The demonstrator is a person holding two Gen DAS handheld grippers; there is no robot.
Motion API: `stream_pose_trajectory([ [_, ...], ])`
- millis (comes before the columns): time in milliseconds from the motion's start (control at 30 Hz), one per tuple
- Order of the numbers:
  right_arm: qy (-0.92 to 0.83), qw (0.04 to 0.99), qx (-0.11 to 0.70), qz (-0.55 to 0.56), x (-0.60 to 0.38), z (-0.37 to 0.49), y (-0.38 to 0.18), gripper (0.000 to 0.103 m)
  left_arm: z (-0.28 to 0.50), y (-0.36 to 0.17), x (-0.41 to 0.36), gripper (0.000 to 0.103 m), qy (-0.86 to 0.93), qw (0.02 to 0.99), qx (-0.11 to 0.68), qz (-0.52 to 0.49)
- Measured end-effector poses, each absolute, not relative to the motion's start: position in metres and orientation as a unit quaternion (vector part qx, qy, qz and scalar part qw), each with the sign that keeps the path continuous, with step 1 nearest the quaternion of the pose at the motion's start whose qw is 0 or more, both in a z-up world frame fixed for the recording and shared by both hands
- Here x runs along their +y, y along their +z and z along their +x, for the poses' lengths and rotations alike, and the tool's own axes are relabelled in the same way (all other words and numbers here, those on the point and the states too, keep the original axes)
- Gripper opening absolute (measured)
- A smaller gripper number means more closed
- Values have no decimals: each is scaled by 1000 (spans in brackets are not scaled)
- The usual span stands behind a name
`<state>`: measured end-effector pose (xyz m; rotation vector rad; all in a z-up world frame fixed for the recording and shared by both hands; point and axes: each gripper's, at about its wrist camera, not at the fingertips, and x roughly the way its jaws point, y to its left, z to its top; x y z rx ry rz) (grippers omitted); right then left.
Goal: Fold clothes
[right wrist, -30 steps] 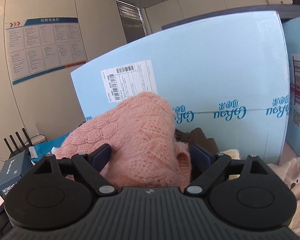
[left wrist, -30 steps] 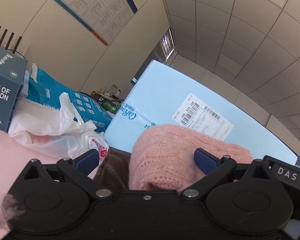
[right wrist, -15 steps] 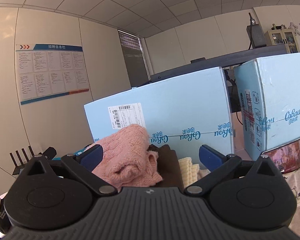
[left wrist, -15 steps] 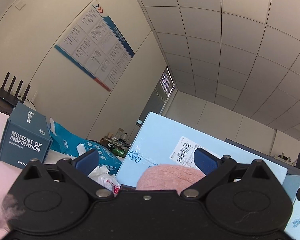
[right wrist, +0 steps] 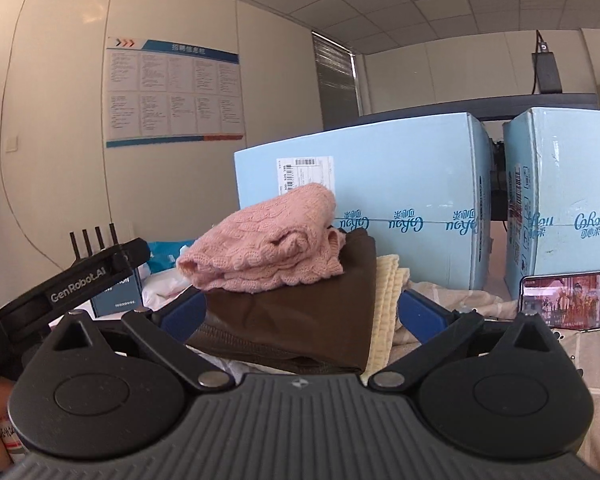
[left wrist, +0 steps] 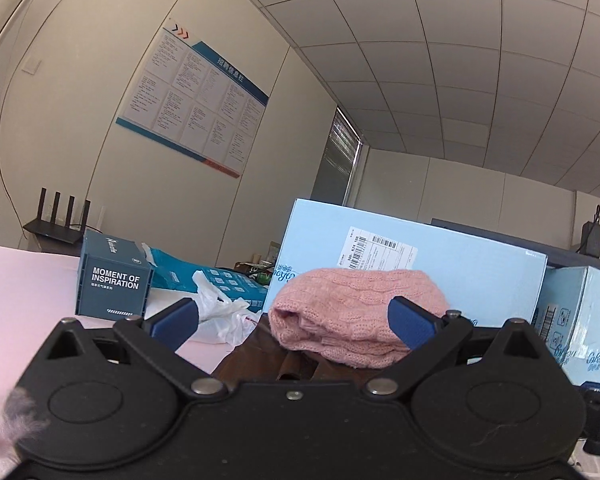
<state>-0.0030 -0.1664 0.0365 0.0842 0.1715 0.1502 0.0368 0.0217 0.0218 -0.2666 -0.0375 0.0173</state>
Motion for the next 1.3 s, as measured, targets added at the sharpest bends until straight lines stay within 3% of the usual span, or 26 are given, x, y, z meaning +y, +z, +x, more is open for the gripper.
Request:
stream_pose_trajectory([
  [333, 96, 987, 99, 85, -199, 16, 12, 103, 27, 15, -14, 103, 126, 990, -44, -54],
  [767, 109, 985, 100, 89, -207, 5, 8, 103, 9, 25, -28, 103, 125, 989, -58, -57],
  [1300, 84, 989, 101, 67, -208, 9, 0, 103, 22, 7, -30, 103, 133, 991, -7, -27],
])
